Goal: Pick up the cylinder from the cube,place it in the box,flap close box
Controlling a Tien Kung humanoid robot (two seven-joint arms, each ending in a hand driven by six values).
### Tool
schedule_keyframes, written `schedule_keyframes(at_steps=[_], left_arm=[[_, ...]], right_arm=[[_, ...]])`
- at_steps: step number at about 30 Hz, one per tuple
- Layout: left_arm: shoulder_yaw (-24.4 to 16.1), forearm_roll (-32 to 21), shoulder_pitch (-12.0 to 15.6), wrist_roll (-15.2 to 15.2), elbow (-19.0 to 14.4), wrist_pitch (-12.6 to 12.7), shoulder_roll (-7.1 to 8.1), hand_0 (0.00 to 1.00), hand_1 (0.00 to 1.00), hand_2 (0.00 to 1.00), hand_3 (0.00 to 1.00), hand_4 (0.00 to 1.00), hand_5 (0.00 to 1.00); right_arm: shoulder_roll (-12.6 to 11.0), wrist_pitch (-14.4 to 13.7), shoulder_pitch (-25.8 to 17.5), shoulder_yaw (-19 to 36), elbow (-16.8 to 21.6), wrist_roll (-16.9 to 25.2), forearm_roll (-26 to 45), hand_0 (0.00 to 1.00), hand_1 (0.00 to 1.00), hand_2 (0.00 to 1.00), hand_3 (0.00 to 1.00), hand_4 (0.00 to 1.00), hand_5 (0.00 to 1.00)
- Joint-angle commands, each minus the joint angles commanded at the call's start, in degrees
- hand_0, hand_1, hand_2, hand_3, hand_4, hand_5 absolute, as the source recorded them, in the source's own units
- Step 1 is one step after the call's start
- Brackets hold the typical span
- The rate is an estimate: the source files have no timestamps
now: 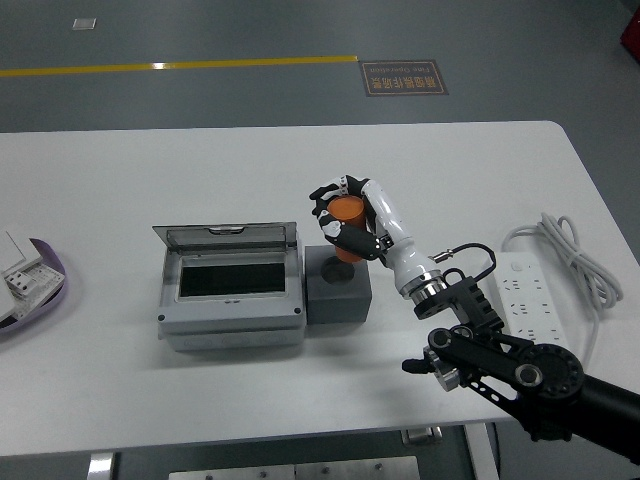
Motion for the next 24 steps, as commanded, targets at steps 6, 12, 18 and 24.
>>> schedule_keyframes(at_steps=[6, 12, 18, 24], left_arm=[[-0.2, 0.2, 0.1, 0.1, 0.1, 0.0, -0.13, 0.513, 0.557, 0.558, 0.595, 0.72, 0.15], [-0.4, 0.4, 0.0, 0.2, 0.1, 0.0, -0.09, 0.513, 0.557, 0.558, 0.595, 0.72, 0.15], [-0.7, 0.8, 0.0, 0.4, 0.1, 0.0, -0.09, 0.513, 0.557, 0.558, 0.595, 0.721, 0.15], [-1.0, 1.3, 0.0, 0.6, 0.1, -0.1, 0.04, 0.513, 0.557, 0.558, 0.596, 0.72, 0.148]], right_arm=[[-1.7, 4.3, -0.6, 0.2, 7.2, -8.3, -11.2, 0.241, 0.27, 0.274, 0.277, 0.002, 0.002], [-0.6, 11.4, 1.9, -1.8, 11.8, -17.7, -23.9, 0.189, 0.244, 0.267, 0.267, 0.002, 0.002], [1.9, 19.2, 6.8, -5.2, 12.1, -29.1, -35.8, 0.185, 0.246, 0.269, 0.266, 0.002, 0.002], [4.9, 25.7, 11.3, -9.5, 10.9, -40.0, -45.5, 0.201, 0.261, 0.287, 0.276, 0.002, 0.002]])
